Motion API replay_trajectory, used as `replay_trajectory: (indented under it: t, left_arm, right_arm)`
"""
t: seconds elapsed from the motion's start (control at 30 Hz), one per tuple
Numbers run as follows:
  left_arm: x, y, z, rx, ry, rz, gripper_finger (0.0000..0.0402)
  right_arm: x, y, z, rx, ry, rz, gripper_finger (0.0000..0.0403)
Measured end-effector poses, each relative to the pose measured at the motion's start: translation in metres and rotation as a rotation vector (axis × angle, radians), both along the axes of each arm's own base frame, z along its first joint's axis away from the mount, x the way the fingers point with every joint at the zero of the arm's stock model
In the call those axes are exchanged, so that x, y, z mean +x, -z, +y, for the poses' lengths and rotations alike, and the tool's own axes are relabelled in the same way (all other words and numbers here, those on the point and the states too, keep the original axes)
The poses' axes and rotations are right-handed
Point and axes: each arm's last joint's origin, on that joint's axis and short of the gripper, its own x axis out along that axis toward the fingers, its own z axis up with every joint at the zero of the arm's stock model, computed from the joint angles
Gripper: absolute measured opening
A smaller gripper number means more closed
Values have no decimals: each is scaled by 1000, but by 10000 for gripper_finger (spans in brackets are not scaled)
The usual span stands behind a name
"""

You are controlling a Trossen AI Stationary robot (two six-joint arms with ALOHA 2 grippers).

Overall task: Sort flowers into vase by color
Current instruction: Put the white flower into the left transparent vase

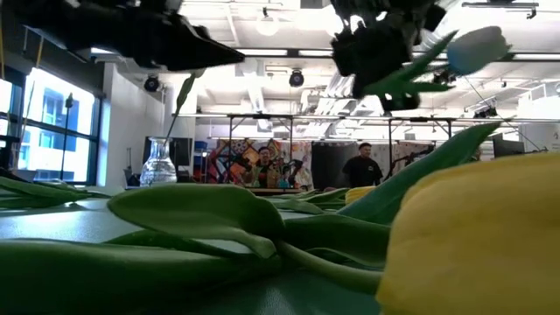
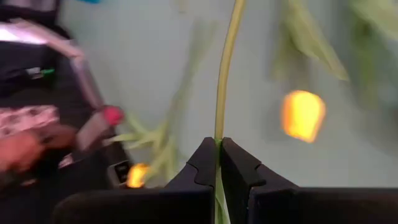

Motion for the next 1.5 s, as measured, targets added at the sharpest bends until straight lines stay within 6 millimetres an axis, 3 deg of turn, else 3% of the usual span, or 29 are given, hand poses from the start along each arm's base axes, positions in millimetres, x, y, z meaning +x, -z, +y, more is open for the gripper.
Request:
replay_trajectory:
  t: [0.43, 0.77, 0.97, 1.5]
  left_arm:
    - [70, 12, -11, 203, 31, 99, 170]
    - [102, 23, -16, 343, -72, 156, 170]
    - [109, 26, -17, 364, -86, 171, 164]
    - [107, 28, -22, 358, -118, 210, 6]
  right_arm:
    - [11, 2, -3, 3, -12, -80, 0]
    - [12, 1, -3, -15, -29, -101, 0]
    - [12, 1, -3, -25, -36, -109, 0]
    - [12, 1, -5, -66, -25, -116, 0]
